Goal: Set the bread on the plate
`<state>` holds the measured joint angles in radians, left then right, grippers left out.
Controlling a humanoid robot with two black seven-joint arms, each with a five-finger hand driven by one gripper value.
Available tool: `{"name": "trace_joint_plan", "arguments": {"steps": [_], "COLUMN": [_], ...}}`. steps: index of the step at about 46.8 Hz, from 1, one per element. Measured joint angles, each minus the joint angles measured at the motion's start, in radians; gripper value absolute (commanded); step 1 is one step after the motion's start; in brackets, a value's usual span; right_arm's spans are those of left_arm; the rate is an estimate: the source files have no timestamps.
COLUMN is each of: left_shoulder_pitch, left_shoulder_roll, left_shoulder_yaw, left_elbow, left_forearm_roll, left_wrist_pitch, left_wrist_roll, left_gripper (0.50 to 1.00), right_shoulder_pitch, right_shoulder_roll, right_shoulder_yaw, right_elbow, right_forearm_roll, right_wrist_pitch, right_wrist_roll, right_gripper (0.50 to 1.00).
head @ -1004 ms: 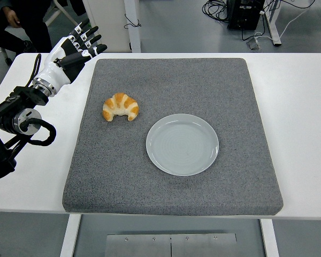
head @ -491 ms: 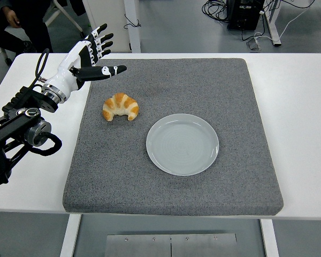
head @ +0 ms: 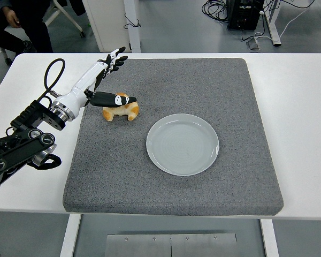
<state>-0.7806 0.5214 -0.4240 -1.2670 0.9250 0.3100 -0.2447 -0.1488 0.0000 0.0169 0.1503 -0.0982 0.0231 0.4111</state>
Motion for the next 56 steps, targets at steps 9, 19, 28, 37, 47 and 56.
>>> {"name": "trace_joint_plan", "arguments": {"steps": [9,19,28,37,47,56], "left_shoulder_pitch": [-0.020,-0.043,-0.059,-0.085,-0.116,-0.132], "left_shoulder_roll": [-0.001,0.001,0.013,0.011,-0.019,-0.059], "left_shoulder_yaw": [0.081,0.133,0.151,0.182,0.226,0.232], "left_elbow": [0.050,0.082,0.085,0.126,0.199,0.234], "left_forearm_roll": [0.068,0.100,0.141,0.160,0.170,0.171], "left_wrist_pitch": [0.010,0.032,0.033,0.033,0.033,0.034], "left_wrist_roll": [0.028,0.048,0.080,0.088,0.089,0.088], "left_gripper": [0.975,0.974,0.974,0.972,0.972,0.972], "right_shoulder_pitch": [0.000,0.000,0.000,0.000,0.000,0.000], "right_shoulder_roll": [0.000,0.000,0.000,0.000,0.000,0.000], "right_shoulder_yaw": [0.000,0.000,0.000,0.000,0.000,0.000], "right_elbow": [0.000,0.000,0.000,0.000,0.000,0.000], "right_forearm_roll": [0.000,0.000,0.000,0.000,0.000,0.000], "right_wrist_pitch": [0.000,0.000,0.000,0.000,0.000,0.000], "right_wrist_roll": [0.000,0.000,0.000,0.000,0.000,0.000], "right_gripper": [1.000,1.000,1.000,1.000,1.000,1.000]}}
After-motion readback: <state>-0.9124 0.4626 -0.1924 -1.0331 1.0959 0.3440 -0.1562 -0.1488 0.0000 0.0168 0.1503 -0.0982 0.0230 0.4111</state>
